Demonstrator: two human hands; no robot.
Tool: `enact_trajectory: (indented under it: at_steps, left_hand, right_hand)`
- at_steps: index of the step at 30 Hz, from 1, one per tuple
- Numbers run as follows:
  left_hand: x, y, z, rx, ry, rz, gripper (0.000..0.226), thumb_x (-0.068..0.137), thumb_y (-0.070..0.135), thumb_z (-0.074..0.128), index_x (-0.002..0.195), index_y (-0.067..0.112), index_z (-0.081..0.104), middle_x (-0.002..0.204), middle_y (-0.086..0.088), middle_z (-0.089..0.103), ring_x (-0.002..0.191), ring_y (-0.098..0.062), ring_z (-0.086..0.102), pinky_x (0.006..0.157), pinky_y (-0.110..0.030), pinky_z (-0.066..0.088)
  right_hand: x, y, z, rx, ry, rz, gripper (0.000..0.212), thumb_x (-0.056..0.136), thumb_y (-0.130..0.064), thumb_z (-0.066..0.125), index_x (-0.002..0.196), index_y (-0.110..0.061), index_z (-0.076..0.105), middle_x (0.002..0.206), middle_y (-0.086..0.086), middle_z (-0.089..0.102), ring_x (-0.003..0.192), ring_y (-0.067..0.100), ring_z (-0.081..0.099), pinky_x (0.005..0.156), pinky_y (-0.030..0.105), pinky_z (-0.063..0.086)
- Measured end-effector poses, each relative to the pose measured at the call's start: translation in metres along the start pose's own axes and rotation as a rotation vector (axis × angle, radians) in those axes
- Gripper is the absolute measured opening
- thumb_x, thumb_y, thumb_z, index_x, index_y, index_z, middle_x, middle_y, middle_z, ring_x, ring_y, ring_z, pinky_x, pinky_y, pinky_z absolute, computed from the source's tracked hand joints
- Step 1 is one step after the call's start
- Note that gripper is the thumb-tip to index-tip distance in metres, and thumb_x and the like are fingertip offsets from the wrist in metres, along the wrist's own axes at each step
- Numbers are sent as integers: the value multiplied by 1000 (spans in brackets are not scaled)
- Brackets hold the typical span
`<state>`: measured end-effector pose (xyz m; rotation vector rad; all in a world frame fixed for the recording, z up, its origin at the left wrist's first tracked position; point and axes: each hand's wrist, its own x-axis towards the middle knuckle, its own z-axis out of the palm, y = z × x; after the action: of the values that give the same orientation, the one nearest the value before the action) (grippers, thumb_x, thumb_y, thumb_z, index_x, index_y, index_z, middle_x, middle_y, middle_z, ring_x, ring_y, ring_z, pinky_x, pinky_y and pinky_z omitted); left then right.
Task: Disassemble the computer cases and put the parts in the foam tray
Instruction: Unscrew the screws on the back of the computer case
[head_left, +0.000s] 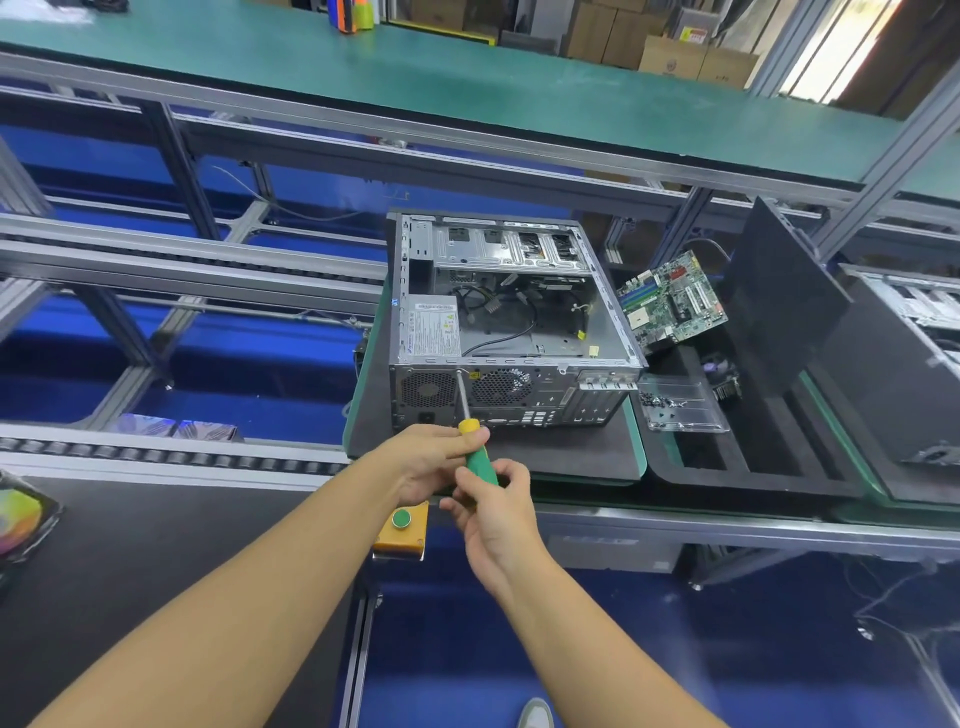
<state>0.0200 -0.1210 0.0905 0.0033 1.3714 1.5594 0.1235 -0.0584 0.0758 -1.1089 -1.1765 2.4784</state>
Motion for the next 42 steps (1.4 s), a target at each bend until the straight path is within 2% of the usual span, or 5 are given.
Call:
enact_trajectory:
  at_steps: [8,13,31,36,42]
  left_hand:
    - [-5,-5,-9,-239,58,34,30,98,-2,52,127,-7,56,122,-21,67,100,-27,70,72,-37,59]
    - [-8,0,-2,-23,13,-9,38,95,32,63,119,2,61,99,-9,70,86,-22,63,80,-36,45]
    - [1,-4,1,-133,65,92,18,90,10,69,104,-1,65,68,-7,67,66,-17,67,74,-31,57]
    - [-1,-7,-10,-262,83,74,27,94,-7,55,121,-4,59,118,-23,69,106,-31,69,89,-42,58]
    - [15,4,-1,-226,208,106,13,98,21,59,102,10,66,100,-6,72,86,-19,66,77,-32,51]
  right_hand:
    - [-9,-5,0,119,-16,209,39,104,-30,47,118,4,61,74,13,58,56,18,57,46,30,52]
    - [-5,-1,2,20,9,34,28,95,-1,63,118,-8,49,101,18,60,61,14,67,59,29,57]
    - [-3,-7,2,75,-3,48,26,94,-17,69,112,-8,52,93,13,59,59,14,58,56,31,55]
    - [-2,-10,-5,133,-5,217,40,105,-33,45,114,3,60,69,14,61,55,21,59,48,31,52]
    - [1,0,-6,123,49,84,23,97,-4,61,119,-5,54,101,18,58,66,19,63,60,33,58]
